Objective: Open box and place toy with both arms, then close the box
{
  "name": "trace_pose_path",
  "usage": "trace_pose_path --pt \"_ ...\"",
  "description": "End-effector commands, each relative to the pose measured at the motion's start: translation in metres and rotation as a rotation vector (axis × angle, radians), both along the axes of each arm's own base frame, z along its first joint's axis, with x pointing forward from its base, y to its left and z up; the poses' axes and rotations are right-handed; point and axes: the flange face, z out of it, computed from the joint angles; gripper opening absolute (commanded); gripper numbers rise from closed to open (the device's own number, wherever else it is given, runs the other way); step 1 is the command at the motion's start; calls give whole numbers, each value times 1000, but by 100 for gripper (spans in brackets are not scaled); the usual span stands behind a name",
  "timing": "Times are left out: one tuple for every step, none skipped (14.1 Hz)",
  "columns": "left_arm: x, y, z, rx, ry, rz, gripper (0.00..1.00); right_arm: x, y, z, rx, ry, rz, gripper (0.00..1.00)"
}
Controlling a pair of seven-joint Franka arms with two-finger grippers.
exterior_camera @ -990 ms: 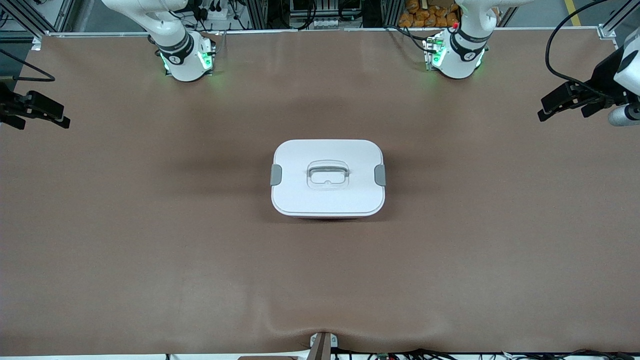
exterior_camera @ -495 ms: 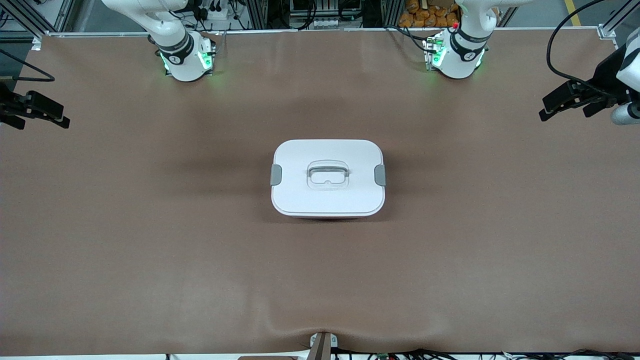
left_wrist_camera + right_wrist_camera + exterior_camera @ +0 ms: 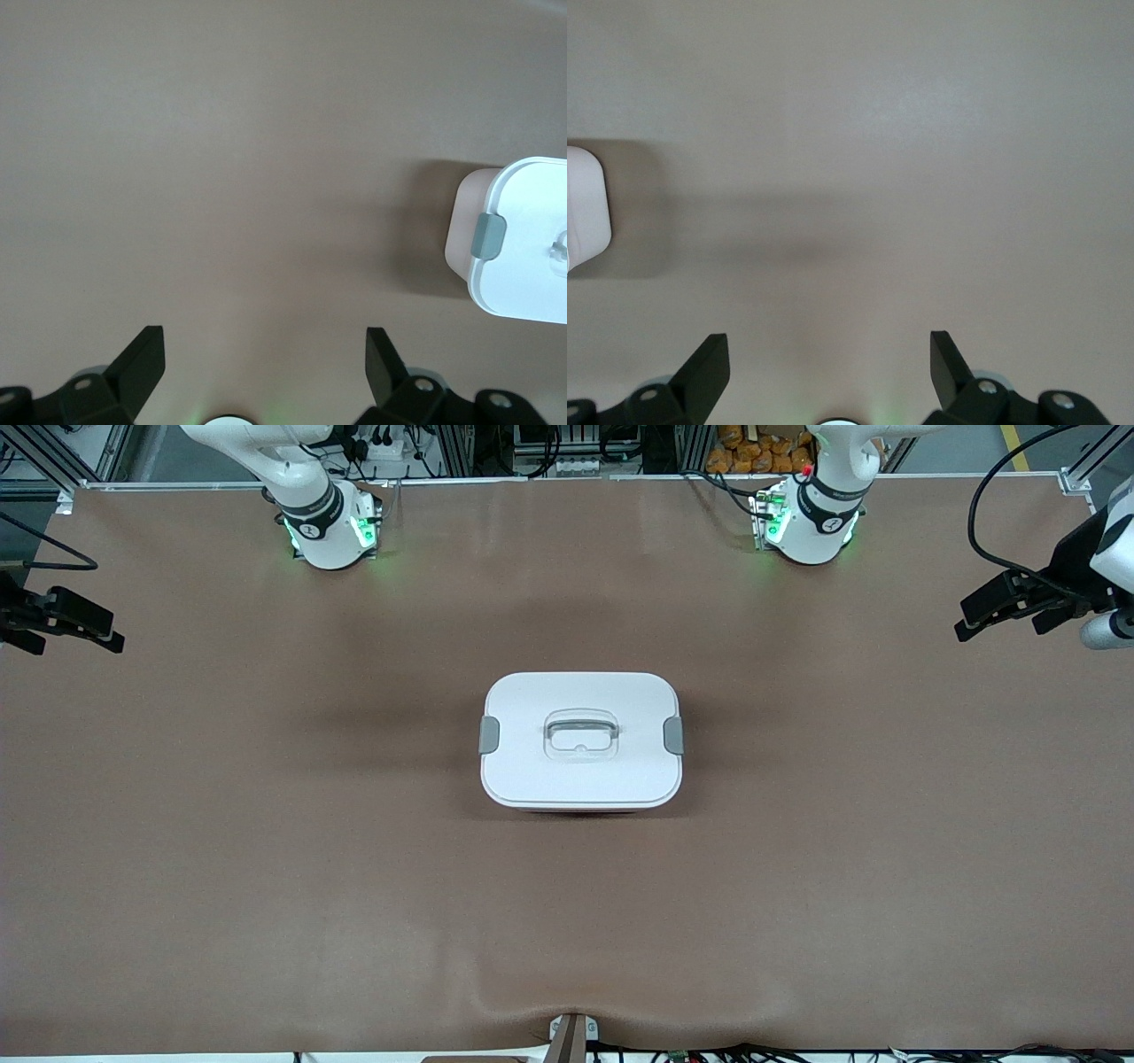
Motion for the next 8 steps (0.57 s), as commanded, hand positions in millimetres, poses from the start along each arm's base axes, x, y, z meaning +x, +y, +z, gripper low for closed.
trace_pose_path --pt "2 0 4 68 6 -26 100 1 0 3 11 -1 -5 100" --pt "3 1 3 77 7 -29 100 1 1 3 13 -1 -5 100" --pt "3 1 3 77 7 -29 100 0 3 2 12 7 0 100" --pt "2 0 3 77 6 -30 100 0 3 2 12 4 0 100" --pt "2 0 4 77 5 -30 100 1 2 3 13 0 -3 100" --pt "2 0 4 76 5 -30 100 1 2 3 12 0 -2 100" --pt "2 0 4 76 4 -29 100 1 2 3 12 2 -2 100" --pt "2 0 4 76 4 -26 100 1 2 3 12 1 -2 100"
